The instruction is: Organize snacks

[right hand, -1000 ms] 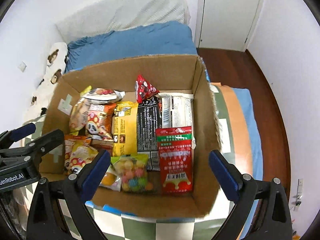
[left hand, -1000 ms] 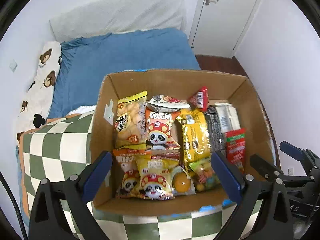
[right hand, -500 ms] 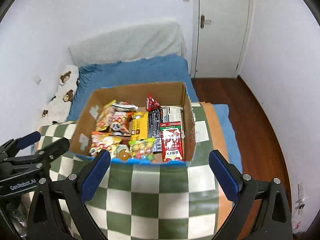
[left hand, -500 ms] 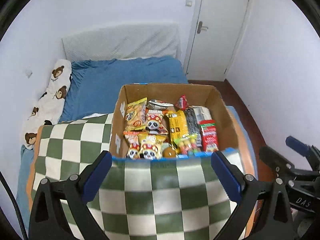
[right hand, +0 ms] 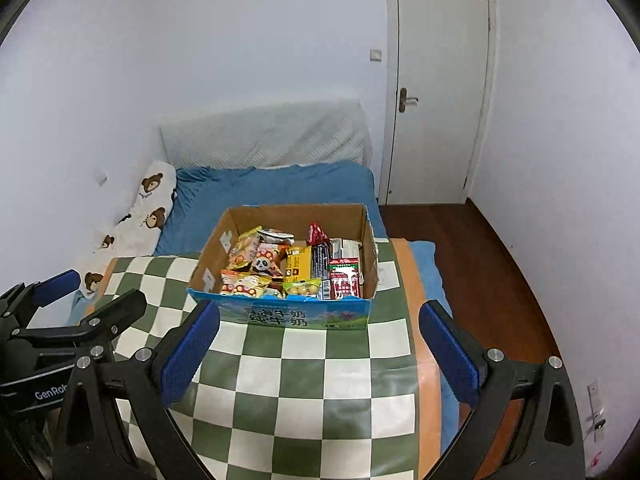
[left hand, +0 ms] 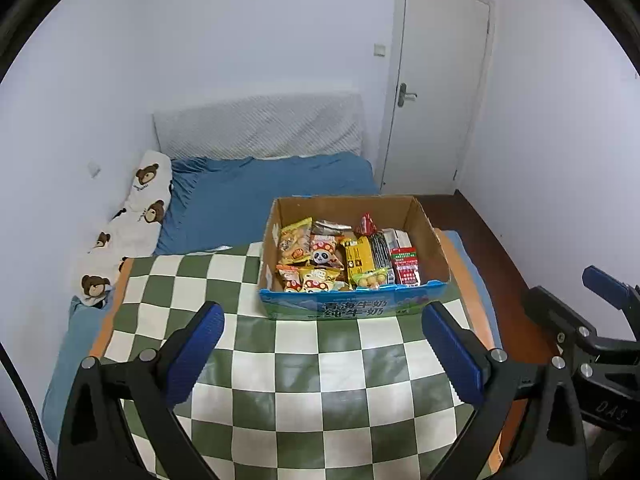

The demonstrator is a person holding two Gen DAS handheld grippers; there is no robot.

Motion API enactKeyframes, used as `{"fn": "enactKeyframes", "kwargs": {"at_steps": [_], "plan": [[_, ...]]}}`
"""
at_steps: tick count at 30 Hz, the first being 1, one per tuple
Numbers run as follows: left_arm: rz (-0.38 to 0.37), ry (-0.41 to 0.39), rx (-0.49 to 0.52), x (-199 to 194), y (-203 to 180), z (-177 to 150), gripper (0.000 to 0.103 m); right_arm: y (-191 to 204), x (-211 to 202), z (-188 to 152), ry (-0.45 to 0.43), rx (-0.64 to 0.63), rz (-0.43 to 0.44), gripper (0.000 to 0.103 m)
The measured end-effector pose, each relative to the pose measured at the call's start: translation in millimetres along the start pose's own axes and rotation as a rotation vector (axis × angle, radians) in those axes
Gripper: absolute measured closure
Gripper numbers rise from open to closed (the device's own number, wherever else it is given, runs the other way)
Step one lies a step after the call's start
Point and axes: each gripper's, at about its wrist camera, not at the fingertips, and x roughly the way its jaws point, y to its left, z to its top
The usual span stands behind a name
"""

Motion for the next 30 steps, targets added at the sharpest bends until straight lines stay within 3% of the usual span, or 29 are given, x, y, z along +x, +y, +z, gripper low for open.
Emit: {"fn": "enactKeyframes", "kwargs": {"at_steps": [7, 15, 30], "plan": [[0.021, -0.04, -0.004, -30.8, 5.3, -6.2, 0.002, 4.1, -37.2, -4.2, -0.049, -0.015, -0.012, 0.001], [0.027, -0.055, -0.008, -39.2, 6.6, -7.2, 0.002, 3.3, -52.1, 1.4, -0.078, -0.017, -0.012, 0.001], [0.063, -0.037, -0.018, 23.5, 13.4, 11.5, 0.0, -3.3, -8.1, 12.5, -0.067, 0.009, -0.062, 0.0]]}}
